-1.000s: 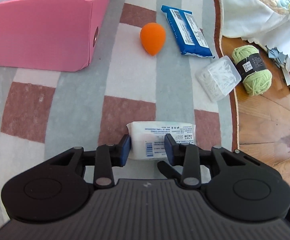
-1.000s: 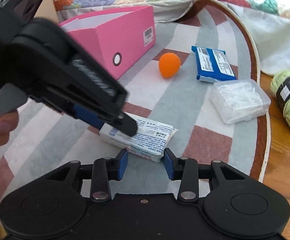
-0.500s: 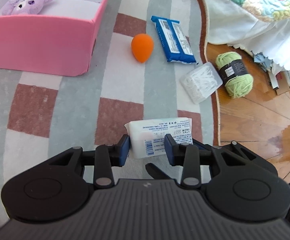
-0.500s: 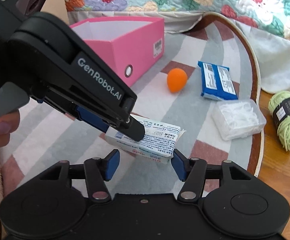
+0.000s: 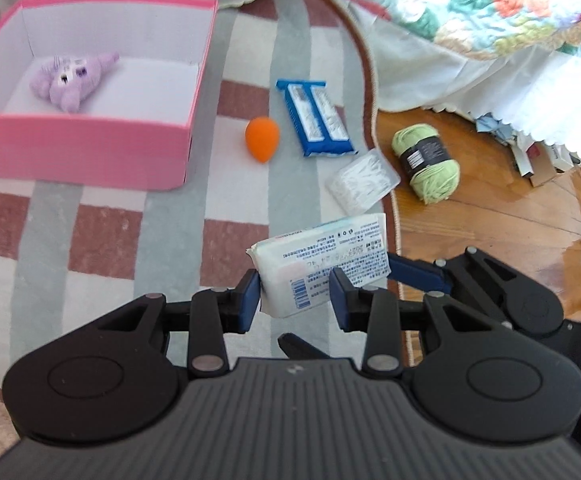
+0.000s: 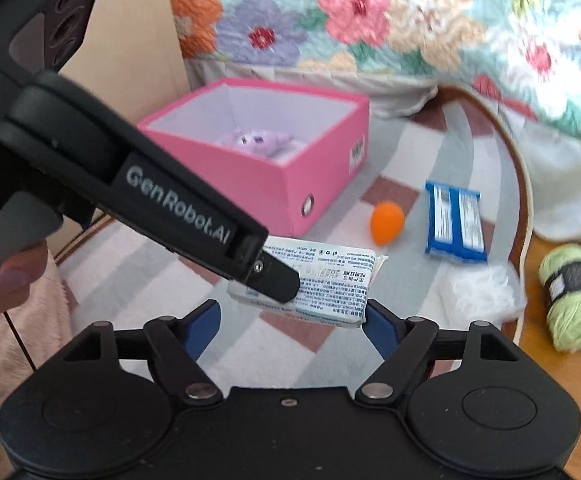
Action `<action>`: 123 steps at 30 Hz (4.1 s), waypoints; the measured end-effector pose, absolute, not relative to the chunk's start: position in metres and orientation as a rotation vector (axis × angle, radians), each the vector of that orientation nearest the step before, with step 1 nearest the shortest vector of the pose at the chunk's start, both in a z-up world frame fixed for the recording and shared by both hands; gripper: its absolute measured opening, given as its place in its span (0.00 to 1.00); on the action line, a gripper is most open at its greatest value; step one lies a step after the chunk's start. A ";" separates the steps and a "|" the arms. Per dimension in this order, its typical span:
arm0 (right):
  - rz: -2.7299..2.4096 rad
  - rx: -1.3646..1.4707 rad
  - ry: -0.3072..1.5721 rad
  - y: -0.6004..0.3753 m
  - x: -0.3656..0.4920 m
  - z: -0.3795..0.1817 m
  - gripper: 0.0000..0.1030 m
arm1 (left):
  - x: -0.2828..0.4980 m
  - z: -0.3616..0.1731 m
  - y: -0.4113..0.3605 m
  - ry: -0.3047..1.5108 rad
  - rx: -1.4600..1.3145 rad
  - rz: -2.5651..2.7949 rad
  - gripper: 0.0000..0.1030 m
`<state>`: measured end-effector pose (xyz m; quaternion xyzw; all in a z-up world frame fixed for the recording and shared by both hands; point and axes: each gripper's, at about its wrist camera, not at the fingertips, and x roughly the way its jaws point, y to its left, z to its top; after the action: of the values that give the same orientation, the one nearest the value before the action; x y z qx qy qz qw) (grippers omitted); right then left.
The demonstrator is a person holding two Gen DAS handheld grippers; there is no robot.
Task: Organize objects
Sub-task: 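Carry the white box with the left tool over the pink box, then lower the white box beside the doll and open the left tool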
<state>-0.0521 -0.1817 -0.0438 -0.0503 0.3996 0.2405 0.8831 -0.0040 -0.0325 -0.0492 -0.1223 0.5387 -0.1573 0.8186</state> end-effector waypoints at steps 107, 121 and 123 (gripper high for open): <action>0.405 -0.094 1.169 -0.020 0.226 -0.125 0.34 | 0.230 -0.149 0.131 1.167 -0.321 -0.159 0.37; 0.448 -0.116 1.062 -0.024 0.198 -0.105 0.46 | 0.213 -0.123 0.125 1.156 -0.203 -0.147 0.41; 0.471 -0.086 1.043 -0.035 0.188 -0.092 0.46 | 0.205 -0.112 0.127 1.149 -0.181 -0.140 0.45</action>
<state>0.1884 -0.0354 -0.0921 -0.0407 0.4934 0.2228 0.8398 0.2052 0.1265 -0.1120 -0.0856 0.5420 -0.0662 0.8334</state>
